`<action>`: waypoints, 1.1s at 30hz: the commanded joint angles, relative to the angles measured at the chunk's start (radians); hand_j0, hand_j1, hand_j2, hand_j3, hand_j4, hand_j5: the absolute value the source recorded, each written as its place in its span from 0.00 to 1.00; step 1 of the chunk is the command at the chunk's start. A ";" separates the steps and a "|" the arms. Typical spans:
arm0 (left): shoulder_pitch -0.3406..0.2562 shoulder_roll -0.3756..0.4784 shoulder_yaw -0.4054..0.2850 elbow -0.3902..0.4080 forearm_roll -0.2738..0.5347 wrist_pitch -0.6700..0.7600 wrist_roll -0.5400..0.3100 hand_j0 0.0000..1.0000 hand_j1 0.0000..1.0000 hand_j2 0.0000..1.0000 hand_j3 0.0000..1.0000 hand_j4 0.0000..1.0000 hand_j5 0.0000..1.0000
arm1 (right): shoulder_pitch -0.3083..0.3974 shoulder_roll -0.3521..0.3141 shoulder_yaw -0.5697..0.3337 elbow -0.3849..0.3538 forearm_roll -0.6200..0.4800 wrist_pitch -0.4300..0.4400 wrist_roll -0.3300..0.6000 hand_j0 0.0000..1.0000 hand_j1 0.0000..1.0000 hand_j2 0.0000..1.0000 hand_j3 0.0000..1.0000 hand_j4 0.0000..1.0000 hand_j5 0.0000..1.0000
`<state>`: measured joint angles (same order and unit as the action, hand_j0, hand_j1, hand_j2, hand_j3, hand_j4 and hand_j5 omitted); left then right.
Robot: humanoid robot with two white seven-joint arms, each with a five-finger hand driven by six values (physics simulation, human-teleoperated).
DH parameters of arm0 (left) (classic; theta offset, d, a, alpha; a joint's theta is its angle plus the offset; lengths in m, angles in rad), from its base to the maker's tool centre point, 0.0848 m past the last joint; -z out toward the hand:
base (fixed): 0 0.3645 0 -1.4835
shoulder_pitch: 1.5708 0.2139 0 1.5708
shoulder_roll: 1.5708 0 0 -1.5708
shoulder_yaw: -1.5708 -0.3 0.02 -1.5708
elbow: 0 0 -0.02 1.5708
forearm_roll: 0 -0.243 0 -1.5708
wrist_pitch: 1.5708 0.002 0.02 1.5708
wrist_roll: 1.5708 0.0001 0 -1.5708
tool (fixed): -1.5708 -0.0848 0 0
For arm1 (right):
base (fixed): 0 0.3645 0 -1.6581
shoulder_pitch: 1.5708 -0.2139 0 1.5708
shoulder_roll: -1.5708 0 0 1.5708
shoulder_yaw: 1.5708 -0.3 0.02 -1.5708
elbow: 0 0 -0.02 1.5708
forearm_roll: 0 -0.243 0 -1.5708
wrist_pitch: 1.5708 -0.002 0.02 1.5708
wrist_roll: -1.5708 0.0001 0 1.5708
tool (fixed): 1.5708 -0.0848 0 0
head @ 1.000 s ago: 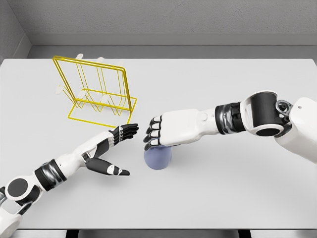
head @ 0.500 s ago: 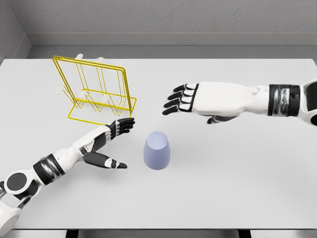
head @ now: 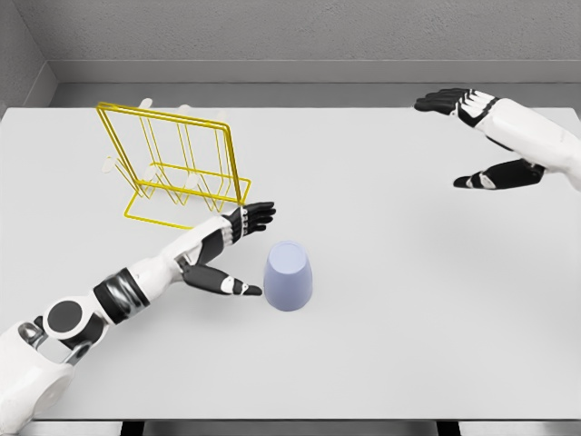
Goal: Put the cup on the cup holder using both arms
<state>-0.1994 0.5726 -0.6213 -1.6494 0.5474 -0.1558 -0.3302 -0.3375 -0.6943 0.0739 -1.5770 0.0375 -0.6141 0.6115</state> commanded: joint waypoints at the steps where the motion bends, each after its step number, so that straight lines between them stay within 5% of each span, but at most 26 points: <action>1: 0.000 -0.036 -0.020 0.013 0.002 0.018 0.011 1.00 1.00 1.00 1.00 1.00 1.00 | 0.005 0.010 -0.037 0.052 -0.008 0.003 -0.001 1.00 1.00 1.00 1.00 1.00 1.00; 6: -0.006 -0.072 -0.032 0.022 -0.003 0.045 0.013 1.00 1.00 1.00 1.00 1.00 1.00 | 0.072 0.015 -0.143 0.054 -0.007 0.003 -0.001 1.00 1.00 1.00 1.00 1.00 1.00; 21: -0.009 -0.106 -0.057 0.073 -0.012 0.048 0.011 1.00 1.00 1.00 1.00 1.00 1.00 | 0.078 0.016 -0.141 0.084 -0.008 0.003 -0.001 1.00 1.00 1.00 1.00 1.00 1.00; 26: -0.009 -0.122 -0.055 0.073 -0.012 0.047 0.011 0.79 0.79 0.79 0.79 0.79 0.79 | 0.078 0.016 -0.141 0.083 -0.008 0.003 -0.001 1.00 1.00 1.00 1.00 1.00 1.00; 33: -0.008 -0.126 -0.055 0.073 -0.012 0.087 0.010 0.73 0.73 0.73 0.73 0.73 0.73 | 0.078 0.016 -0.141 0.088 -0.008 0.003 -0.001 1.00 1.00 1.00 1.00 1.00 1.00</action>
<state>-0.2071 0.4473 -0.6728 -1.5793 0.5453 -0.0919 -0.3182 -0.2592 -0.6772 -0.0674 -1.4901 0.0370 -0.6138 0.6114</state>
